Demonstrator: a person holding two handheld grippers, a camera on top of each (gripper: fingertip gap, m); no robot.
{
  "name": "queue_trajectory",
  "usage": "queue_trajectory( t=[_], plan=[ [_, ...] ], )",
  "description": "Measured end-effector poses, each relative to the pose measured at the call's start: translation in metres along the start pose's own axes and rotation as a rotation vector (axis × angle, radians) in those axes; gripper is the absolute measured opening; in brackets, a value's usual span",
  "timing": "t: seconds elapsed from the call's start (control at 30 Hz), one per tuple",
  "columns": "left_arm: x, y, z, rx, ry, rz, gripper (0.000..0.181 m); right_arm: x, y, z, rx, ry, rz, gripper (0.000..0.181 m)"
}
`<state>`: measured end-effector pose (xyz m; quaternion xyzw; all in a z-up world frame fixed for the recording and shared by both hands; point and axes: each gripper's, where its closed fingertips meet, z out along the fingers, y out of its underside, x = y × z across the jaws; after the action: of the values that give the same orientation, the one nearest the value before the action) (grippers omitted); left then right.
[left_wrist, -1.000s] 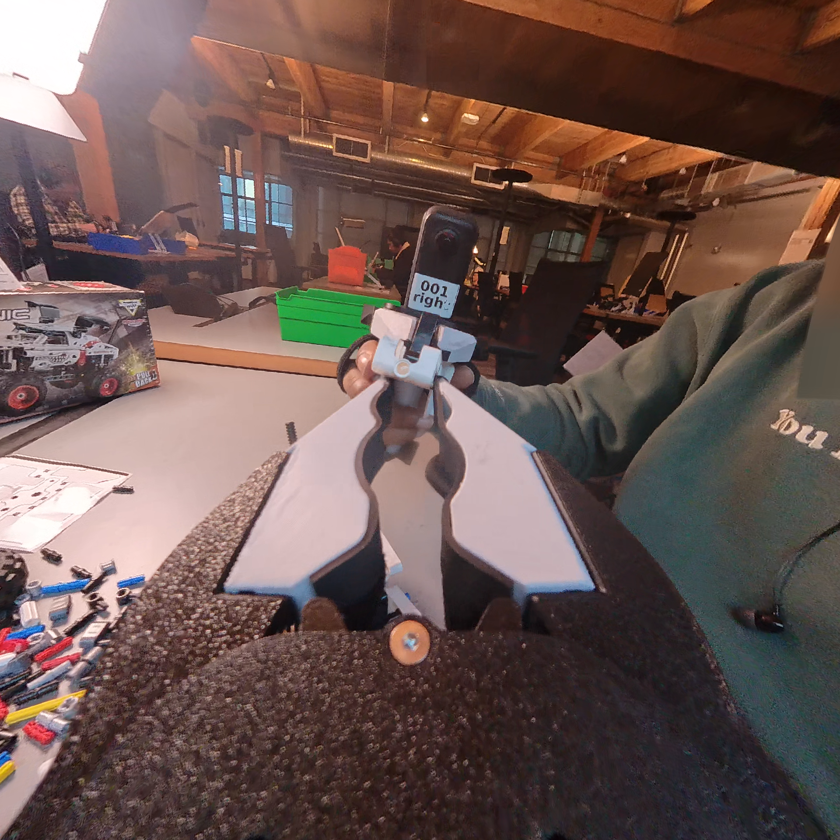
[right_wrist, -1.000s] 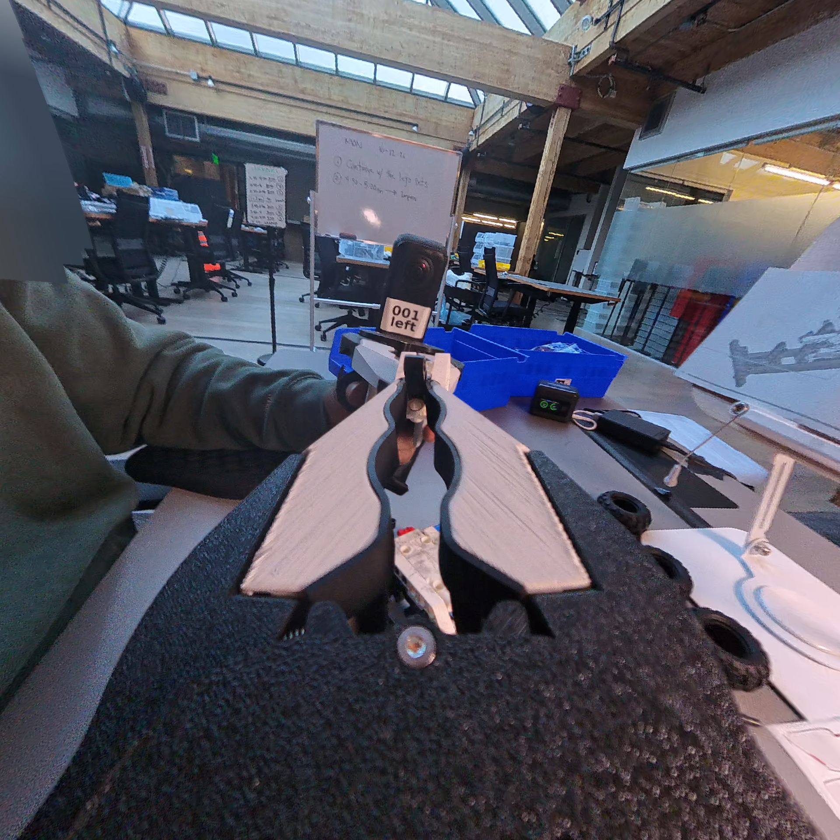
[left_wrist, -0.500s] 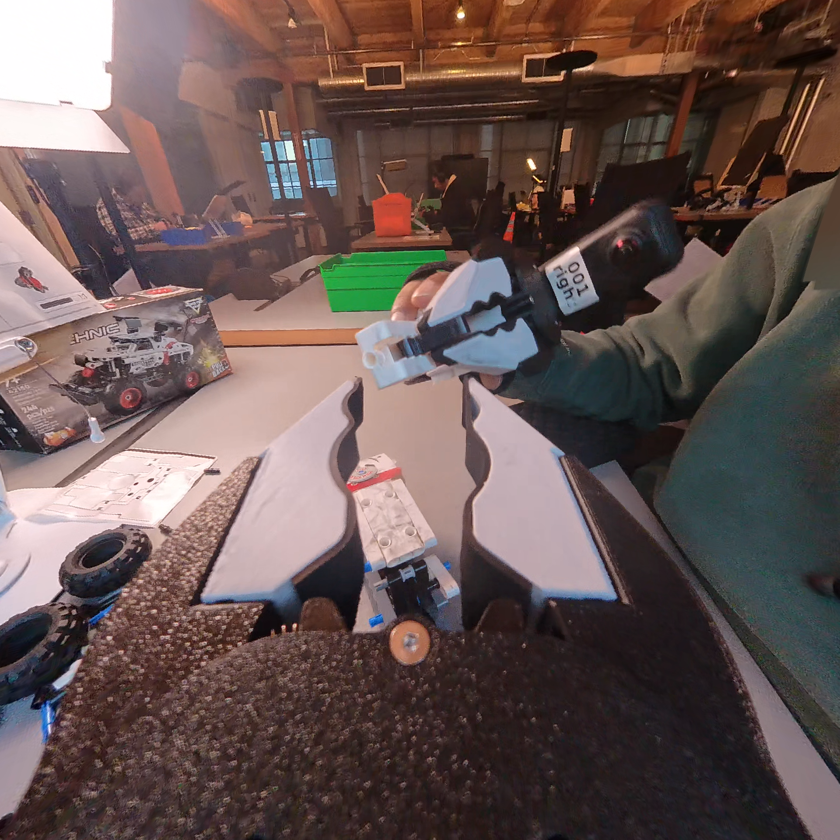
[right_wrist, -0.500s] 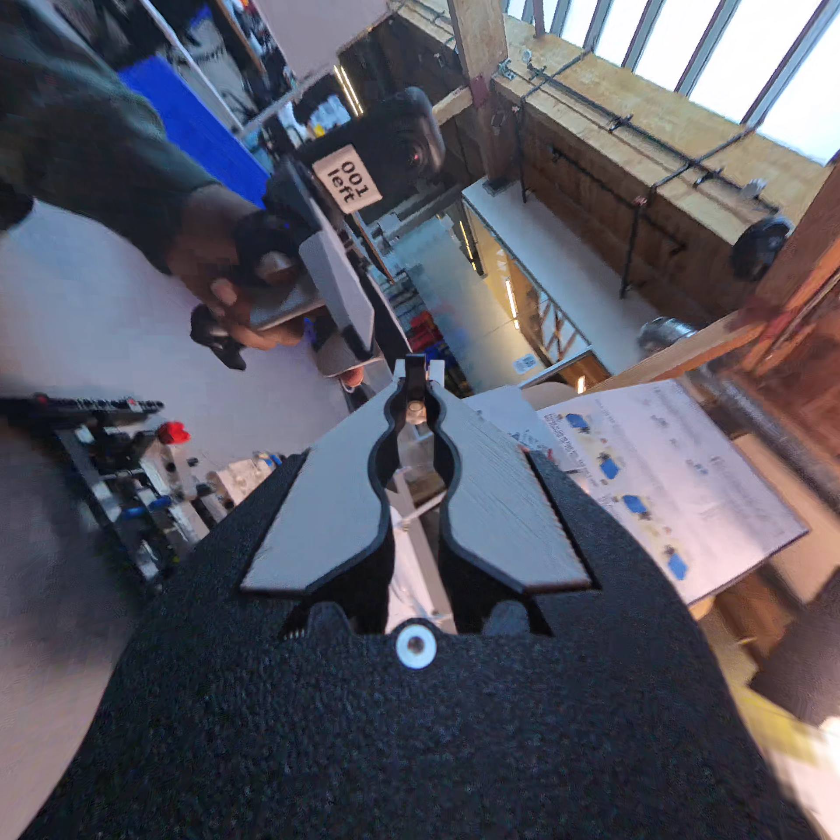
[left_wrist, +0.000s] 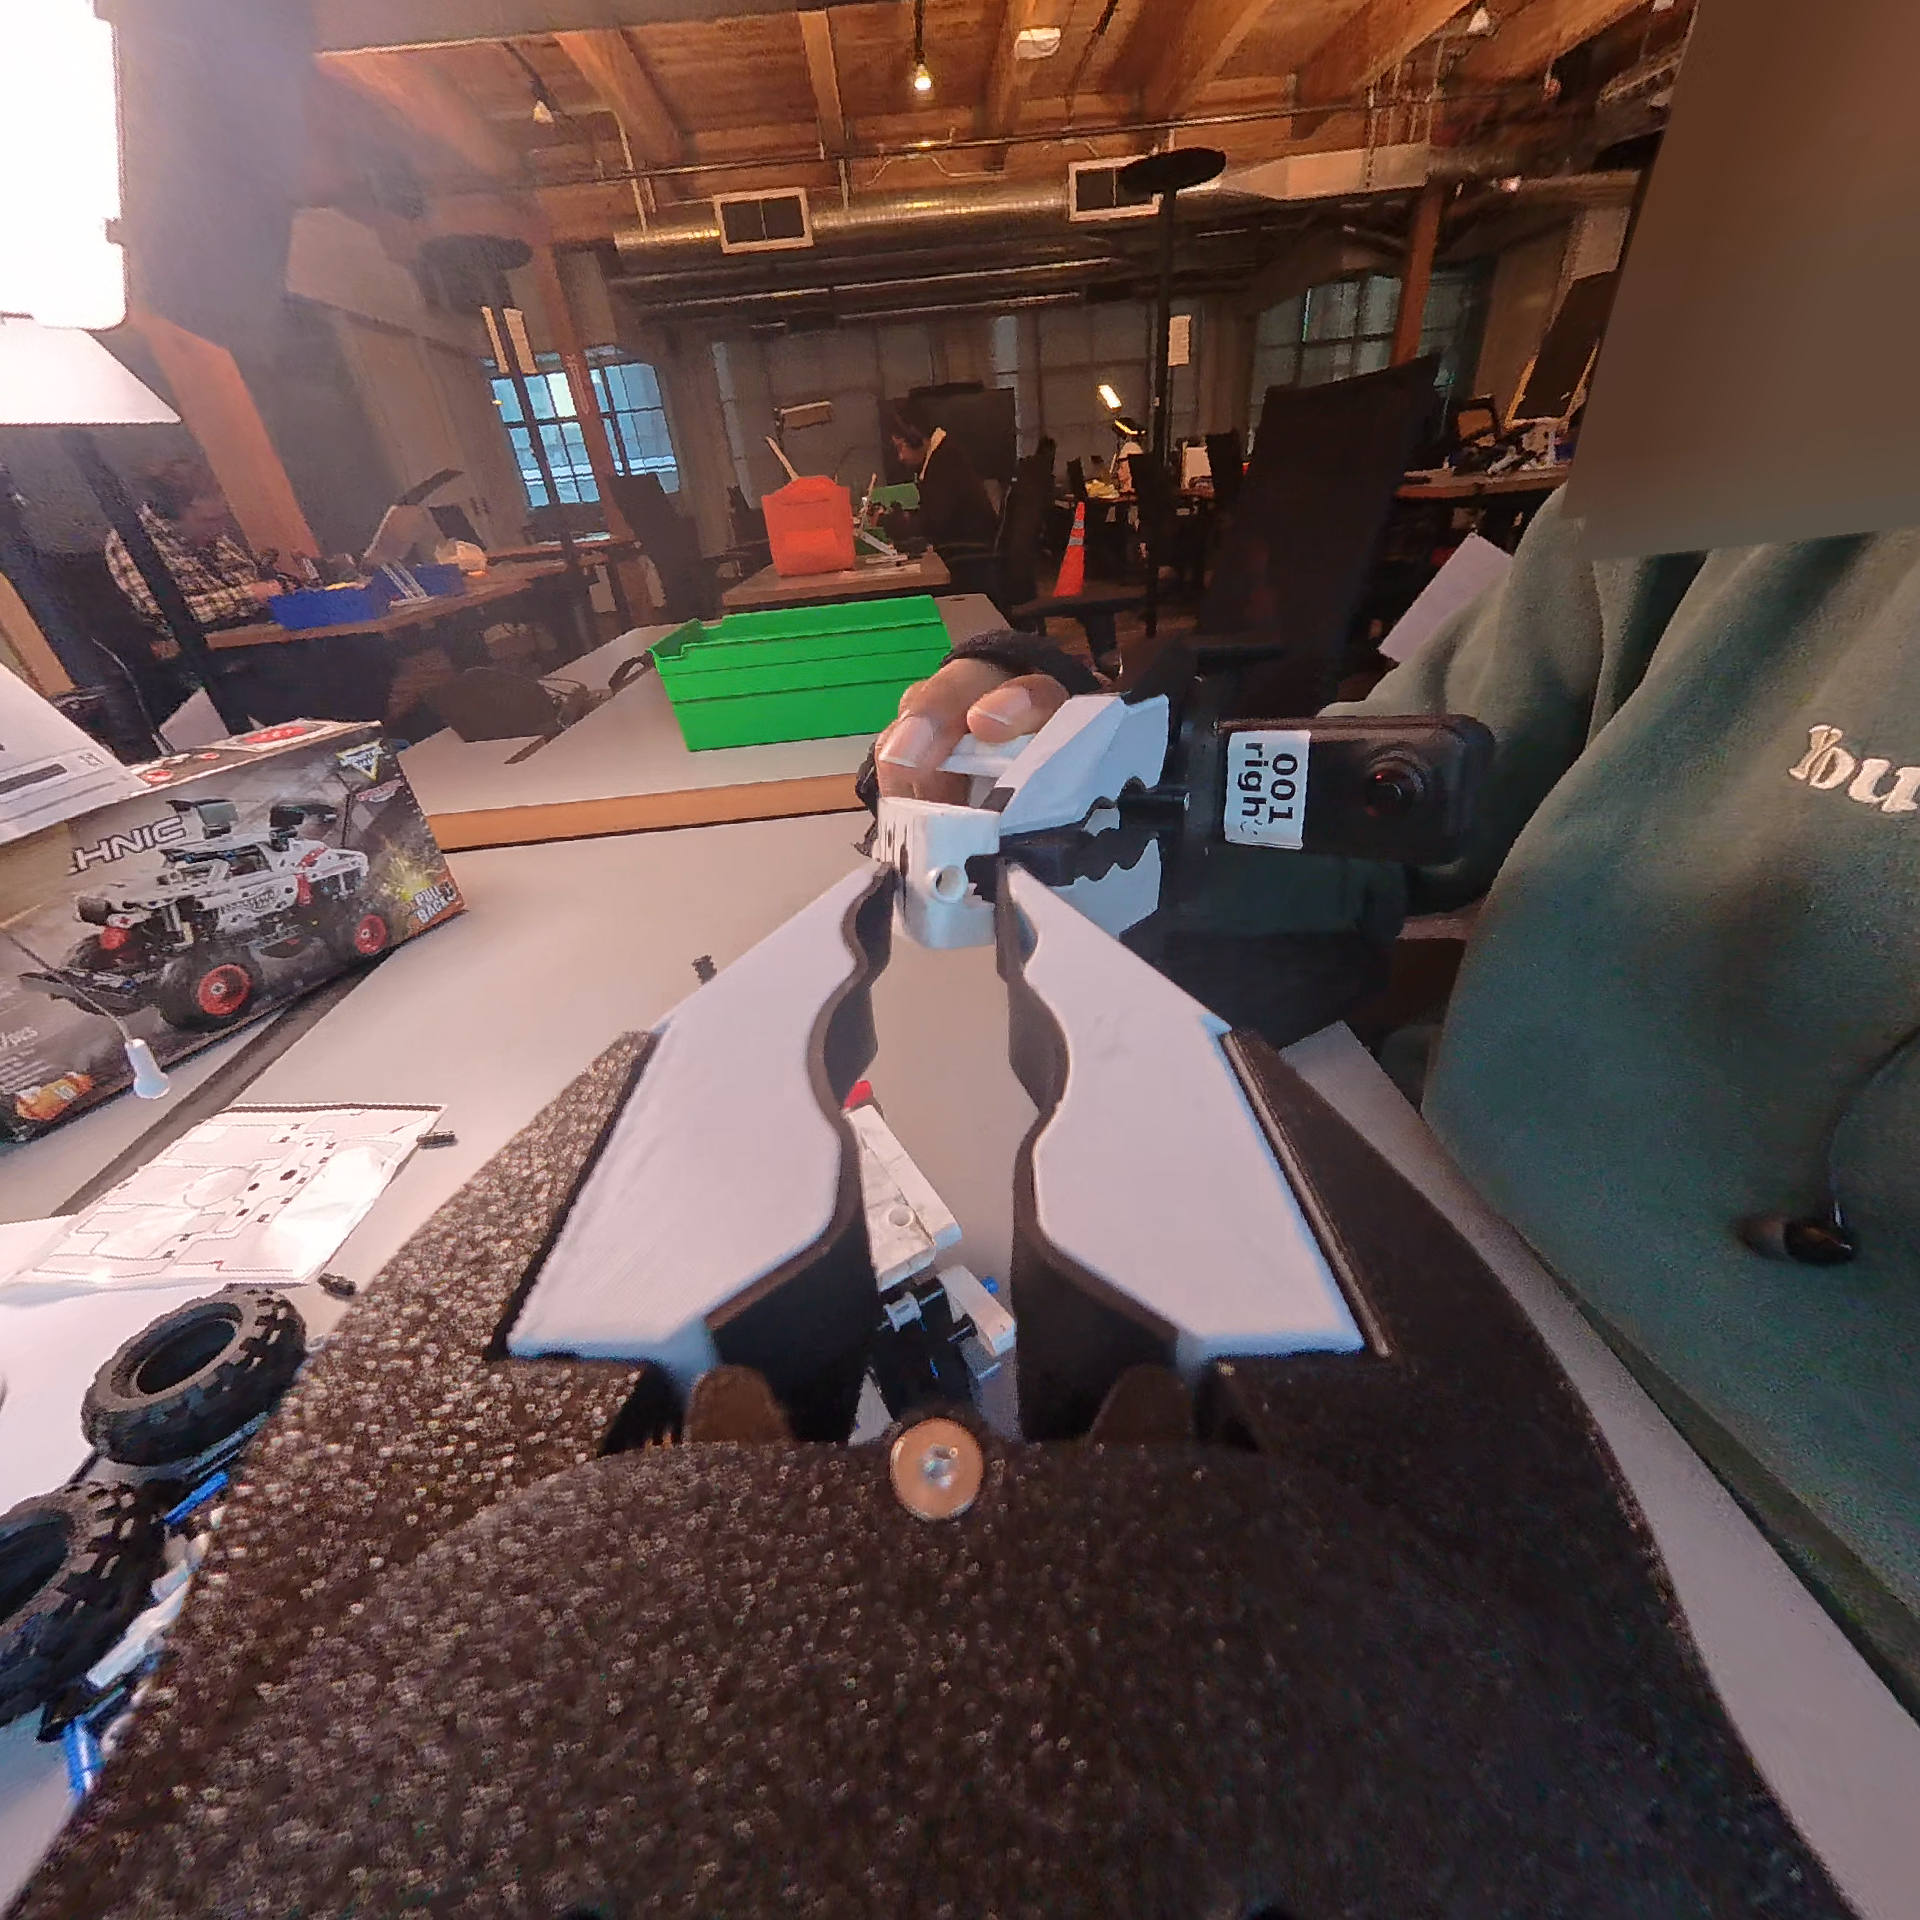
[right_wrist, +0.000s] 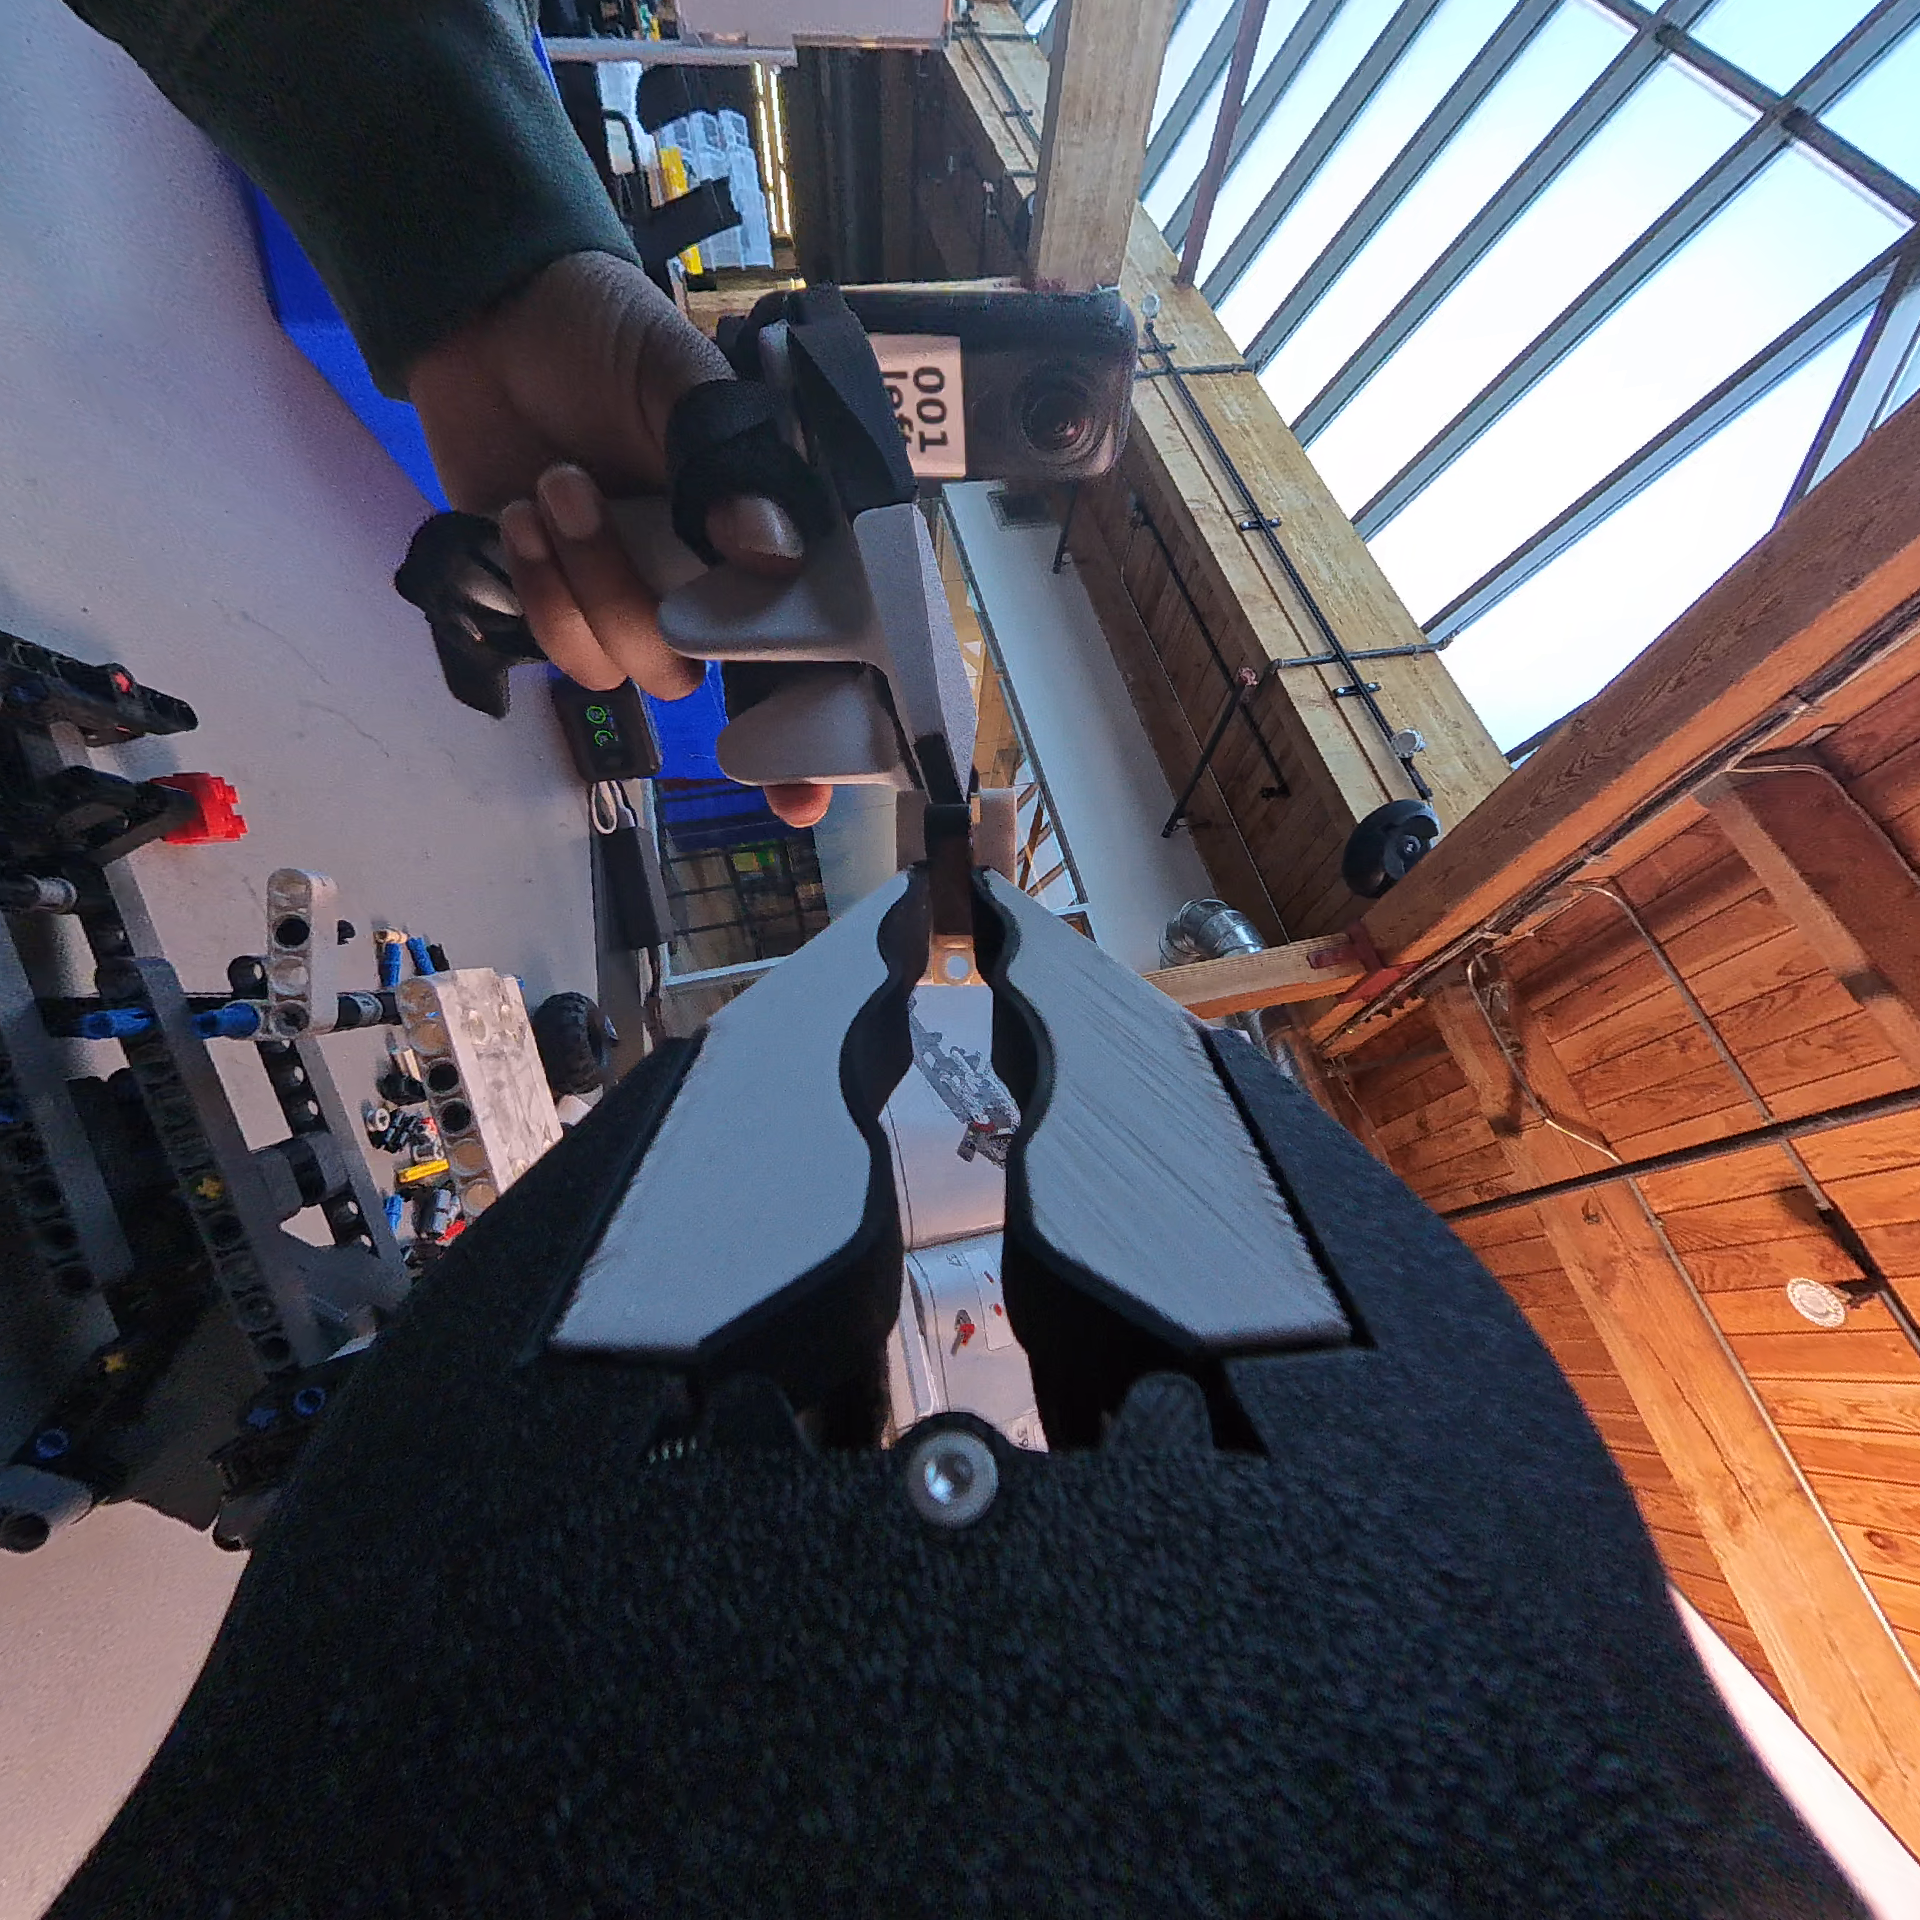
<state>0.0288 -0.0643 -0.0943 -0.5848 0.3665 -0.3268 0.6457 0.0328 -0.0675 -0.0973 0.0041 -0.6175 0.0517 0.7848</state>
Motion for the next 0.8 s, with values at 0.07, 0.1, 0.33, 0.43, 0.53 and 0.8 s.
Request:
queue_trajectory(
  t=[0.07,0.1,0.33,0.43,0.53,0.8],
  plan=[
    [0.0,0.0,0.001,-0.008,-0.014,0.038,0.018,0.0,0.0,-0.001,-0.002,0.008,-0.002,0.007],
    [0.0,0.0,0.001,-0.015,-0.022,0.059,0.018,0.001,0.0,-0.001,-0.004,0.009,-0.001,0.007],
    [0.0,-0.002,0.002,-0.06,-0.08,0.194,0.017,0.004,-0.001,-0.002,-0.008,0.032,0.016,0.008],
    [-0.004,-0.003,0.0,-0.075,-0.119,0.234,0.009,0.005,0.001,-0.002,-0.012,0.033,0.07,0.01],
    [-0.011,-0.005,-0.005,-0.087,-0.16,0.254,0.008,0.008,0.01,-0.003,-0.03,0.032,0.15,0.014],
    [-0.015,-0.003,-0.009,-0.168,-0.237,0.407,0.008,0.02,0.025,-0.007,0.048,-0.088,0.866,0.018]
  ],
)
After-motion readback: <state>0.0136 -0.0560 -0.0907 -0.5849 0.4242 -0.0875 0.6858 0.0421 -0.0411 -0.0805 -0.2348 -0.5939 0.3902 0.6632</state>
